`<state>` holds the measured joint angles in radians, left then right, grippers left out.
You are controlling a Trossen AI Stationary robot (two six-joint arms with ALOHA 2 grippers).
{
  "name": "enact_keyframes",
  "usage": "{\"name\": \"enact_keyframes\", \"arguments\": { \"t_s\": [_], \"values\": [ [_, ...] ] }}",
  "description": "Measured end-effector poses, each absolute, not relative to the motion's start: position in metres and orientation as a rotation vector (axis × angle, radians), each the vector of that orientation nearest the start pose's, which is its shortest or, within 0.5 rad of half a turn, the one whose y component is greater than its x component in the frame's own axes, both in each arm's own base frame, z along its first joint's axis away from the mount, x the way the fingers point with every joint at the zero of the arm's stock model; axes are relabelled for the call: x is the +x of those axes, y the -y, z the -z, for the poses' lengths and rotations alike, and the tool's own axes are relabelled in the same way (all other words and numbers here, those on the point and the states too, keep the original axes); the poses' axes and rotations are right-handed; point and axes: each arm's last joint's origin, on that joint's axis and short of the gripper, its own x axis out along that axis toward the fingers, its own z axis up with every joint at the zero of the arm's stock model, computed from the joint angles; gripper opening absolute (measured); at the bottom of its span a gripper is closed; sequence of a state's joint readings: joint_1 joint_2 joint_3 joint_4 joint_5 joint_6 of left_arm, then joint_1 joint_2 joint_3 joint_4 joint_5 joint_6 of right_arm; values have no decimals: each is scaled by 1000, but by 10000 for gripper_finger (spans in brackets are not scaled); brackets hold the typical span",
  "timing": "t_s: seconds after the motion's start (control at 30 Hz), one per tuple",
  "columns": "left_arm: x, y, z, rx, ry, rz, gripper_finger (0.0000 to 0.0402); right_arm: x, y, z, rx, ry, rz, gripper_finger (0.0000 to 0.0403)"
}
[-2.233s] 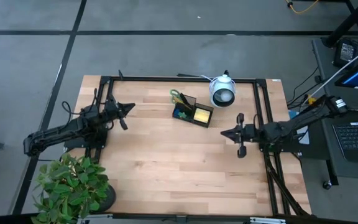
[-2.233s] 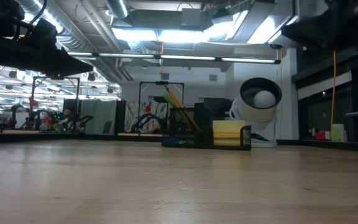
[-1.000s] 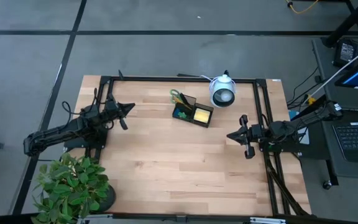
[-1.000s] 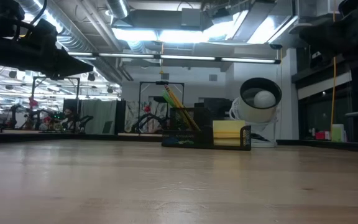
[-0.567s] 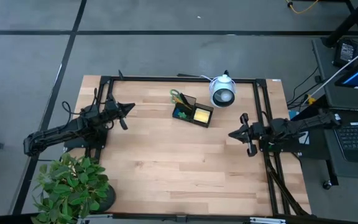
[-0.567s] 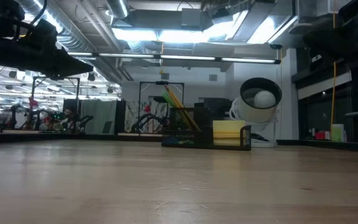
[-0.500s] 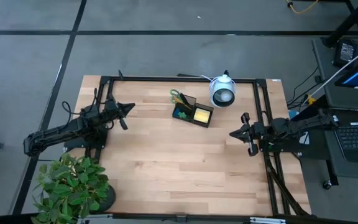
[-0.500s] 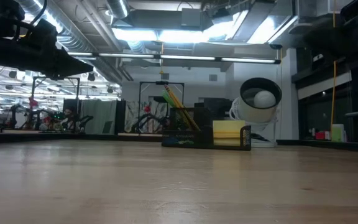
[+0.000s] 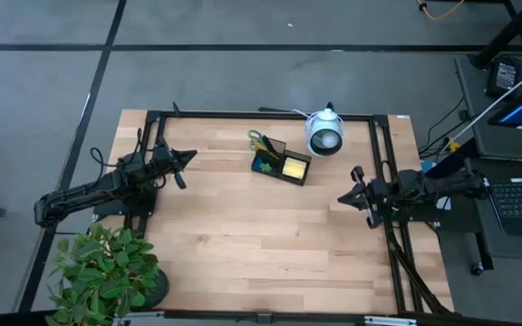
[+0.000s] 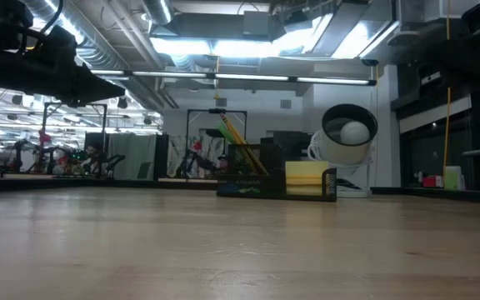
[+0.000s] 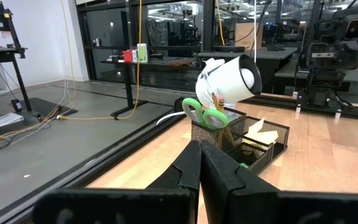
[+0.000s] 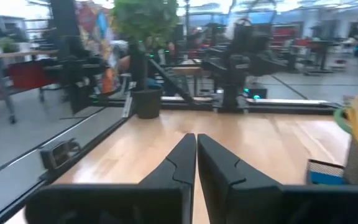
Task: Pick and place office supplies into organizer
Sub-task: Return to Home Position
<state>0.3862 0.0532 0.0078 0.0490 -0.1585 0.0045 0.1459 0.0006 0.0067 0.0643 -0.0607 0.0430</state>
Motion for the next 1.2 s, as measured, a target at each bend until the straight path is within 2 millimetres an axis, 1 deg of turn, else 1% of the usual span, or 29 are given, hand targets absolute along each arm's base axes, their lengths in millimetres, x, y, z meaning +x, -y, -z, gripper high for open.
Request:
{"name": "enact_keyframes", "arguments": {
  "t_s": [0.1, 0.27, 1.2],
  "values": [
    [91, -42, -167, 5, 2, -544, 2, 96, -16, -172, 28, 66, -223, 22],
    [91, -42, -167, 5, 2, -545, 2, 96, -16, -172, 72, 60, -224, 21],
    [91, -42, -167, 5, 2, -545, 2, 96, -16, -172, 73, 62, -220, 21]
  ]
}}
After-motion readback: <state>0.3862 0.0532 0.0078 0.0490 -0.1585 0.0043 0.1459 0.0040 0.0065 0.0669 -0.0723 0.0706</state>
